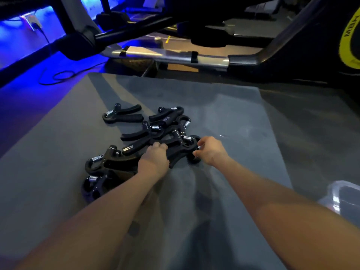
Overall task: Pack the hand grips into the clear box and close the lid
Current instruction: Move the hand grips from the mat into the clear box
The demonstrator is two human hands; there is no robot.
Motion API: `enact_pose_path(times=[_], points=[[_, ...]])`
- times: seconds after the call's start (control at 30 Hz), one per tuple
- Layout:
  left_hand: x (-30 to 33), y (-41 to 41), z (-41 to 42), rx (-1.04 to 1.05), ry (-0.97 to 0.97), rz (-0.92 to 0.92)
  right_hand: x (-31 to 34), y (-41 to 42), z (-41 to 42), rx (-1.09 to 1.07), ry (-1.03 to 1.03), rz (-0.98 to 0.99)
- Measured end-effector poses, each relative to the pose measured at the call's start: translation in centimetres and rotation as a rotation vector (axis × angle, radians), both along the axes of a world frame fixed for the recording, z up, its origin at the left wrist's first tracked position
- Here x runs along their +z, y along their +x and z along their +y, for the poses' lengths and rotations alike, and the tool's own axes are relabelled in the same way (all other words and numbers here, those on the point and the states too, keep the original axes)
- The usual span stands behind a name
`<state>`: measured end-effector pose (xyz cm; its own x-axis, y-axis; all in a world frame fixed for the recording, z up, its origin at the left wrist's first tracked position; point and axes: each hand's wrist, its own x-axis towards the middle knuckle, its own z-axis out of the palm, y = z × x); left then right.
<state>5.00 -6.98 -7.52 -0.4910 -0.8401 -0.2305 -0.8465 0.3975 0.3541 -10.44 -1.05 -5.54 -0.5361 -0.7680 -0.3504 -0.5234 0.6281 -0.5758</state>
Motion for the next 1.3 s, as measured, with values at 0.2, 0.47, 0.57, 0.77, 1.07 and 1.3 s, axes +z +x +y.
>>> enact_pose_path(times=[0.2, 0.47, 0.57, 0.77, 1.07, 1.3], points=[[-1.2, -0.8, -0.7, 0.035, -0.016, 0.033, -1.4, -1.0, 0.0, -0.042, -0.014, 0.011], [2.2, -2.0, 1.1, 0.055, 0.032, 0.174, 0.8, -2.2, 3.0, -0.061, -0.038, 0.01], [4.8, -3.9, 3.0, 0.038, 0.127, 0.387, 2.9, -3.0, 4.7, -0.084, -0.055, 0.002], [7.8, -9.2, 8.6, 0.033, 0.488, 0.711, 6.7, -6.3, 10.5, -0.172, -0.091, -0.049], [11.4, -17.6, 19.3, 0.015, 0.94, 0.882, 10.0, -13.6, 22.3, -0.337, -0.175, -0.038], [10.7, -24.3, 28.5, -0.191, 0.893, 0.694, 10.5, -18.2, 32.8, -0.421, -0.091, 0.078]])
